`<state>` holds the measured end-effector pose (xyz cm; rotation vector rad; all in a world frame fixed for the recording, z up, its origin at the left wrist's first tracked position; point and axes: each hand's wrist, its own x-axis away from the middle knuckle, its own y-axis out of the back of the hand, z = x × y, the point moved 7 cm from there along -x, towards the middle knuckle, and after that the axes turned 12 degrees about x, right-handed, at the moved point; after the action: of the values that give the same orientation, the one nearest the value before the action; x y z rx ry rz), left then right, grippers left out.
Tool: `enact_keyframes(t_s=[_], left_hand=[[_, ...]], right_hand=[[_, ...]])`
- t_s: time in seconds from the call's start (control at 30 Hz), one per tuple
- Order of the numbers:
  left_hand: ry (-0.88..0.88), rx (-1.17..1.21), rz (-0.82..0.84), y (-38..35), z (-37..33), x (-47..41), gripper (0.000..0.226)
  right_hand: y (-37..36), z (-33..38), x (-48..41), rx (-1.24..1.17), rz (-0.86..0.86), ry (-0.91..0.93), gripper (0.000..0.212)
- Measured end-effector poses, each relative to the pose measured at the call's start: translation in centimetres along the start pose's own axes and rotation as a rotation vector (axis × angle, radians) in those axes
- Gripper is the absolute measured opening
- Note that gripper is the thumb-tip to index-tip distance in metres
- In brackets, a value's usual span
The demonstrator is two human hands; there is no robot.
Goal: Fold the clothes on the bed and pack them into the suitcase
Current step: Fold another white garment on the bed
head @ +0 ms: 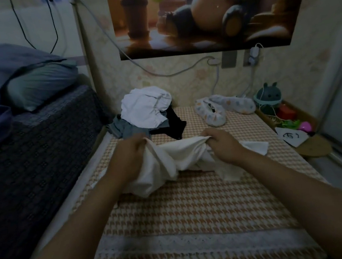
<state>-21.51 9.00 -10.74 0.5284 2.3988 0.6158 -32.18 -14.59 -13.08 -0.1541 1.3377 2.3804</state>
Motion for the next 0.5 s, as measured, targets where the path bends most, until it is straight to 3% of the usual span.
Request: enact_keyframes(t_s=[0.07, 0.13, 0.17, 0.23, 0.3, 0.43, 0.5], left_hand=[[0.132, 0.185, 0.005, 2.4, -0.3, -0.4, 0.022], [0.425, 0.346, 0.330, 1.3, 0.1, 0.7, 0.012], [0.524, 0.313, 0.524, 0.3, 0.0, 2.0, 0.016], [0.586, 0.250, 0.823, -1.6, 0.0, 4.1, 0.029], [0.522, 0.280, 0.862, -2.9, -0.5, 4.0, 0.027], [0.270, 0.127, 0.488, -3.4, 0.1, -0.2, 0.022], [0.195, 0.007, 0.377, -4.2, 1.3, -1.6, 0.025]], right_hand=[[-0.1, 0.5, 0.7, -0.020, 0.300, -0.065, 0.020], [-1.5, -0.5, 3.0, 0.016, 0.720, -0.247, 0.018], [-2.2, -1.1, 4.5, 0.024, 0.895, -0.342, 0.023], [-3.2, -1.0, 6.1, 0.003, 1.059, -0.443, 0.030], [-3.5, -0.5, 4.9, 0.043, 0.980, -0.404, 0.036], [-2.4, -1.3, -0.6, 0.208, 0.319, -0.214, 0.023], [-2.5, -1.4, -2.0, 0.409, 0.121, -0.012, 0.032]])
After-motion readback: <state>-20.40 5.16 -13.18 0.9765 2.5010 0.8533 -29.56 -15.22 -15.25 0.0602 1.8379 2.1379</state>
